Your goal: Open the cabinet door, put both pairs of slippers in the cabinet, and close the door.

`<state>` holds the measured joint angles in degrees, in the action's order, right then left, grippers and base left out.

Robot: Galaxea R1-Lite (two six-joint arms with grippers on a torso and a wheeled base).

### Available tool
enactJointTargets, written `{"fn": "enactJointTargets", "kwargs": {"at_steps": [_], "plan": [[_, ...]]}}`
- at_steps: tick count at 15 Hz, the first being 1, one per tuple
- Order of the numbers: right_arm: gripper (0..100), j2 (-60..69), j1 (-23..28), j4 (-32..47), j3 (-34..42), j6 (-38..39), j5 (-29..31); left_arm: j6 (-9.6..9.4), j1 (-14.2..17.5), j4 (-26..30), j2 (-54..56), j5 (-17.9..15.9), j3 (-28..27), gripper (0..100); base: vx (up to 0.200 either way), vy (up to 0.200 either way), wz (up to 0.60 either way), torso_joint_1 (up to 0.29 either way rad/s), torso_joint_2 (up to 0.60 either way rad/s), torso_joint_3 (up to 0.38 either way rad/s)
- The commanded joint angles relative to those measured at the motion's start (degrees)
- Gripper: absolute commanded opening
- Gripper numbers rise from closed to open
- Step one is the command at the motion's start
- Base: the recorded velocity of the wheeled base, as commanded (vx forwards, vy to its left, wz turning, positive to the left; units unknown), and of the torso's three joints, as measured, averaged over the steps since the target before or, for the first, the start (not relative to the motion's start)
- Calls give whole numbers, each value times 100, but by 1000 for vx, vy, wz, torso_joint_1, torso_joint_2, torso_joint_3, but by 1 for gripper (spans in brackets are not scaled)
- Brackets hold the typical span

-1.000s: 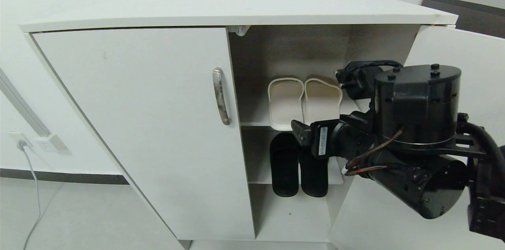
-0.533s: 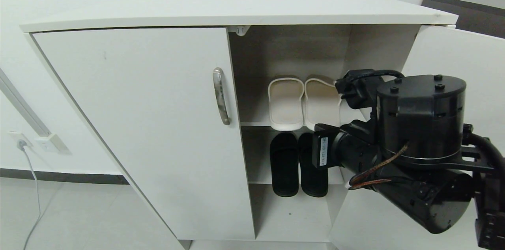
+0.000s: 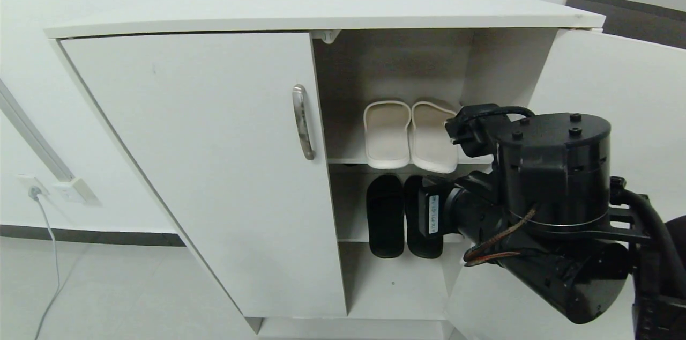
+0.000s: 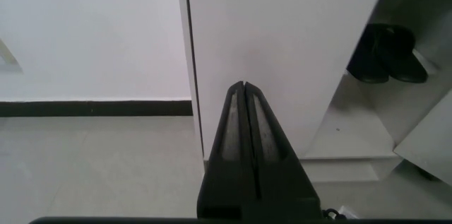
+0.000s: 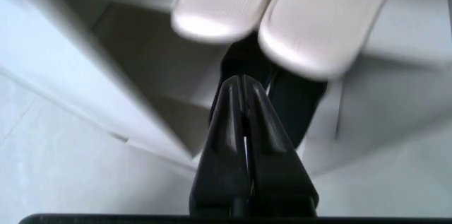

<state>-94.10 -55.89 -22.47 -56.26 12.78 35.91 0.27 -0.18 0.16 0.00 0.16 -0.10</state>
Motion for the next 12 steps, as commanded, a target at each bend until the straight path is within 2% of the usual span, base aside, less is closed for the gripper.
{"fn": "enactJointTargets", "kwargs": {"at_steps": [1, 12], "plan": [[0, -82, 0, -3, 1, 6, 3, 8, 1, 2, 0, 11, 1, 0, -200, 0, 0, 7, 2, 7], [0, -170, 0, -91, 133, 14, -5, 8, 1, 2, 0, 2, 1, 0, -200, 0, 0, 0, 3, 4]]}}
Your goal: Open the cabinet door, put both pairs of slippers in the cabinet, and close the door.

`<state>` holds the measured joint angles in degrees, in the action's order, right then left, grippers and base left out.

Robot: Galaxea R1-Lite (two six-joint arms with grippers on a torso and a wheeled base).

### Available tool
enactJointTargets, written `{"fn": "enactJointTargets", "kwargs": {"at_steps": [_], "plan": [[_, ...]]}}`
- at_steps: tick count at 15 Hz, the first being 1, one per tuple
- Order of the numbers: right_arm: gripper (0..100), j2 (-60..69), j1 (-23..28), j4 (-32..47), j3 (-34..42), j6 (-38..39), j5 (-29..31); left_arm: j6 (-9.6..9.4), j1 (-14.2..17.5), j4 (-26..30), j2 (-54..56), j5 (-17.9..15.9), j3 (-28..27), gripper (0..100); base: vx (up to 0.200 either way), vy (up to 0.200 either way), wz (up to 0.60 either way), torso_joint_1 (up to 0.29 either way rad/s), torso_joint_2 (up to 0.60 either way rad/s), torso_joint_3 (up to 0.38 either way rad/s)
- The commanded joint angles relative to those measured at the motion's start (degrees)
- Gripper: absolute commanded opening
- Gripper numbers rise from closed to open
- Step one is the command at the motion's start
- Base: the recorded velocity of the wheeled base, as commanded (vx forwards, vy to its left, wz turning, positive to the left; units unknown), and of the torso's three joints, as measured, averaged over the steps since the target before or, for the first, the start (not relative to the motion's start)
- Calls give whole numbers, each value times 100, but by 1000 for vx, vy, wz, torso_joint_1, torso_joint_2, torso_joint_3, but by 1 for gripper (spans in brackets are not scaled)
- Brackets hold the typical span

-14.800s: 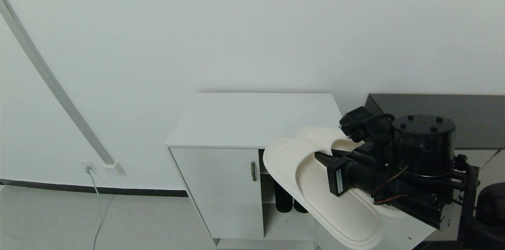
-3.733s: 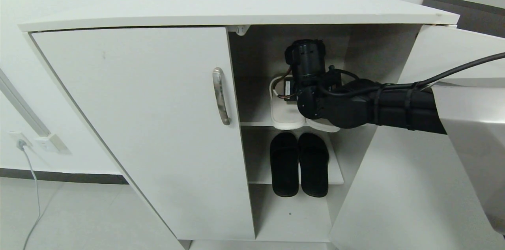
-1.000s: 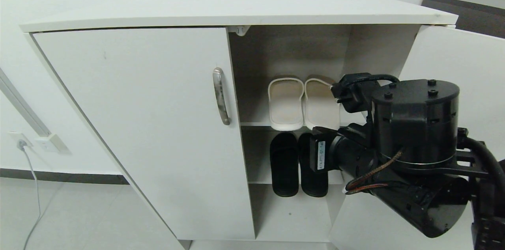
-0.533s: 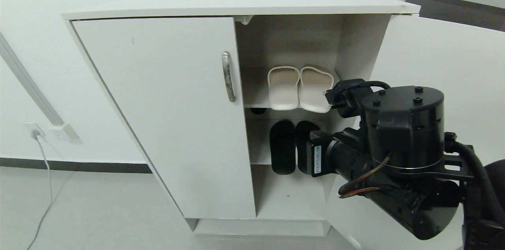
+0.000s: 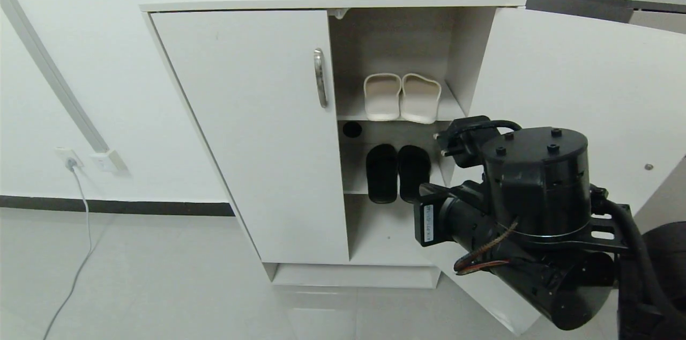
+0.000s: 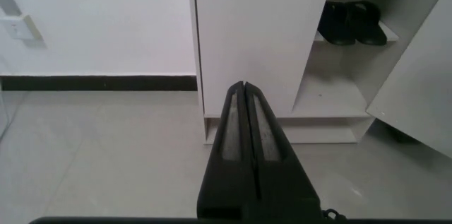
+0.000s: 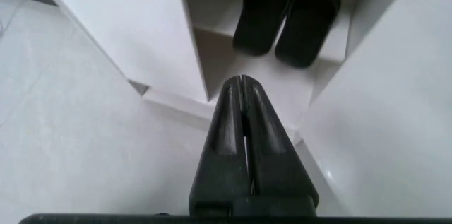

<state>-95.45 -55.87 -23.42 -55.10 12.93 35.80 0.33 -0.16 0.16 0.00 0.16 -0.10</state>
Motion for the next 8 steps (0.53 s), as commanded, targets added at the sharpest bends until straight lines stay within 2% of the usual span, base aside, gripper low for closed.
{"fn": "enactJointTargets", "kwargs": {"at_steps": [1, 2, 8], "plan": [[0, -35, -3, 4, 52, -10, -3, 2, -2, 11, 0, 2, -8, 0, -200, 0, 0, -2, 2, 7], [0, -52, -3, 4, 61, -10, -3, 2, -2, 11, 0, 2, 1, 0, -200, 0, 0, 2, -2, -2], [0, -132, 111, -137, 281, -124, -3, 2, -2, 2, 0, 11, 1, 0, 0, 0, 0, 0, 0, 0]]}}
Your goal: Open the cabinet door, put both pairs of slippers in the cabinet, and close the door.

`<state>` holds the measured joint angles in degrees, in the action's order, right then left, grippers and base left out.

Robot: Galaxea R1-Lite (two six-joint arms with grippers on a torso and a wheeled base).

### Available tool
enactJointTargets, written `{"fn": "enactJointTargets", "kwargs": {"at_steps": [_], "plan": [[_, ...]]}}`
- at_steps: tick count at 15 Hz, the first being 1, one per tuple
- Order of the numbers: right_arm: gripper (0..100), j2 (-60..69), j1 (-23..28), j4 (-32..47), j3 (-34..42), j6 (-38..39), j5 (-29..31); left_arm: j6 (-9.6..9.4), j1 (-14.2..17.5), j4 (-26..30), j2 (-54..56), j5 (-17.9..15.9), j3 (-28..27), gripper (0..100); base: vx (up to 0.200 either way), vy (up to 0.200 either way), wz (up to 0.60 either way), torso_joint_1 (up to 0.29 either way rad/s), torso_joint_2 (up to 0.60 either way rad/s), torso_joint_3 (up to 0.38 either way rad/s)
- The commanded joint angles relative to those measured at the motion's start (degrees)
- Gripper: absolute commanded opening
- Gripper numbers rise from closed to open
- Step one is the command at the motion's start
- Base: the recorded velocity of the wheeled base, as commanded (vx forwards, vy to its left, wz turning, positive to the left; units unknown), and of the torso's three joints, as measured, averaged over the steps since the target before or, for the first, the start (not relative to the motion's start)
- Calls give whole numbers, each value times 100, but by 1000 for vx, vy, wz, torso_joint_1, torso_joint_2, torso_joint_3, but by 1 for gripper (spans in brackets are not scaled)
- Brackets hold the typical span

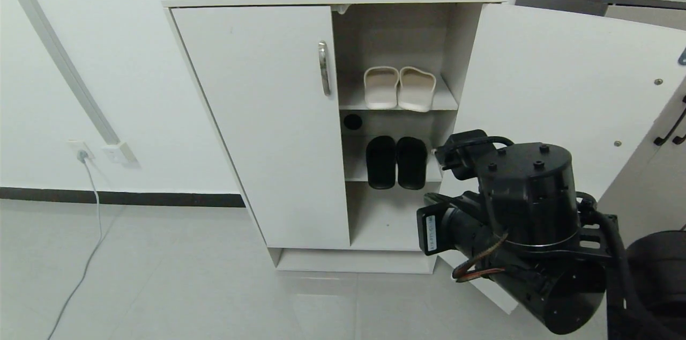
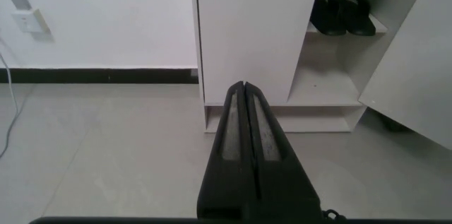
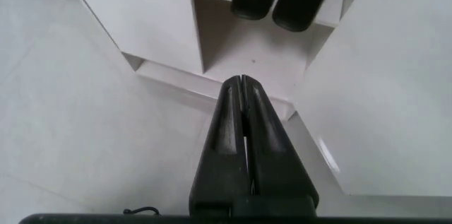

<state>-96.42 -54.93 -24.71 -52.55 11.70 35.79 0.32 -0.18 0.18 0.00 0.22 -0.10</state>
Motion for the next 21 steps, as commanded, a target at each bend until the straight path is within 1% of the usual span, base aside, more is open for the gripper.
{"fn": "enactJointTargets", "kwargs": {"at_steps": [1, 12, 16, 21], "plan": [[0, -44, 17, -16, 52, -1, -2, 3, 1, -1, 0, 4, 1, 0, 0, 0, 0, 0, 0, 0], [0, -141, 97, -7, 52, -28, -28, 3, 1, -1, 0, 4, 1, 0, 0, 0, 0, 0, 0, 0], [0, -141, 88, -7, 52, -37, -20, 3, 1, -1, 0, 4, 1, 0, 0, 0, 0, 6, -183, -280], [0, -132, 97, -7, 43, -45, -20, 3, 1, -1, 0, 4, 1, 0, 0, 0, 0, 46, -499, -377]]}}
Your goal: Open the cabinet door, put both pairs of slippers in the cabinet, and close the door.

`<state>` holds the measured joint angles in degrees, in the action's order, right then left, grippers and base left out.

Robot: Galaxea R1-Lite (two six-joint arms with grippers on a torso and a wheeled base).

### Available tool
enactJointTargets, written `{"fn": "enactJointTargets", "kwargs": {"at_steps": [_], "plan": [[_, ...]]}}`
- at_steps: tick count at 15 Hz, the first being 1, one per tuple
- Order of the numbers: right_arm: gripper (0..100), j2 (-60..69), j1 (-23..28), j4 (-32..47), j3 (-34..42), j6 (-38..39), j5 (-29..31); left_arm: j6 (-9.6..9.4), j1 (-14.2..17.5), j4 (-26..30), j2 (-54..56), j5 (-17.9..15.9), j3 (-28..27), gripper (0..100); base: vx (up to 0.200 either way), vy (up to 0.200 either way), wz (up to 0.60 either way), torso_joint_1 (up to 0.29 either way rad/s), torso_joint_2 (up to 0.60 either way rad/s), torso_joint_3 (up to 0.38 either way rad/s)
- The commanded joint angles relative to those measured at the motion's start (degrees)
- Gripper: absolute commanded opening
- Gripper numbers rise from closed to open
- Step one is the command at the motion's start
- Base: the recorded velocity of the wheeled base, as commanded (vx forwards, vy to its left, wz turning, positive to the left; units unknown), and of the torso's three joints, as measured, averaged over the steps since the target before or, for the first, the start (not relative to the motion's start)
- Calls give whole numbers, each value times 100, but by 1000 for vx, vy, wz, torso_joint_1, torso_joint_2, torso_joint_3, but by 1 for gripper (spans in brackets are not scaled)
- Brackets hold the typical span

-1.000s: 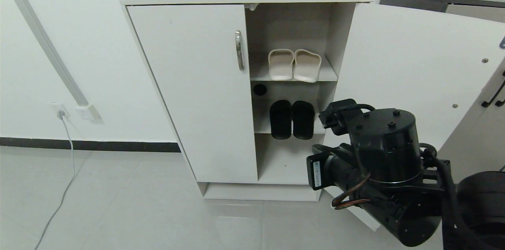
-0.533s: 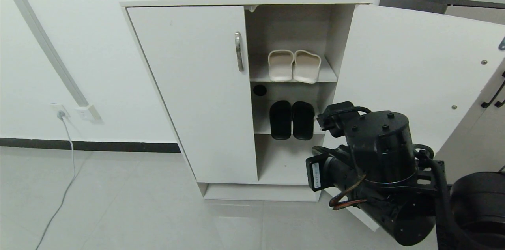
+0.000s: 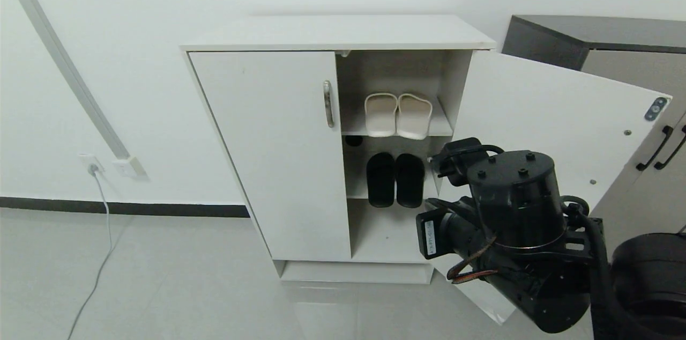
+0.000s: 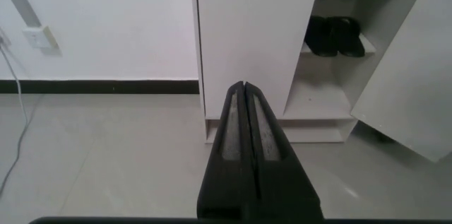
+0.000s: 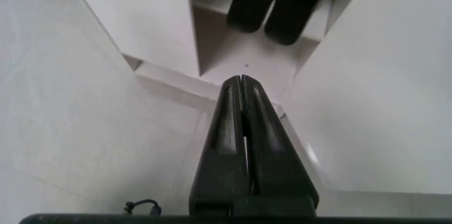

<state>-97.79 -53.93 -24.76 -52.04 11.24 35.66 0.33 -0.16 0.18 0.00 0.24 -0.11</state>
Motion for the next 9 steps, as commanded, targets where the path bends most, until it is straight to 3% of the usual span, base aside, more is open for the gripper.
{"fn": "enactJointTargets", "kwargs": {"at_steps": [1, 9], "plan": [[0, 6, -3, -3, 1, 1, 3, 2, -2, -1, 0, 2, 2, 0, 0, 0, 0, 95, -456, -364], [0, 6, 49, -3, -25, 1, 3, -7, -2, -1, 0, -7, -7, 0, 0, 0, 0, 144, -469, -330]]}}
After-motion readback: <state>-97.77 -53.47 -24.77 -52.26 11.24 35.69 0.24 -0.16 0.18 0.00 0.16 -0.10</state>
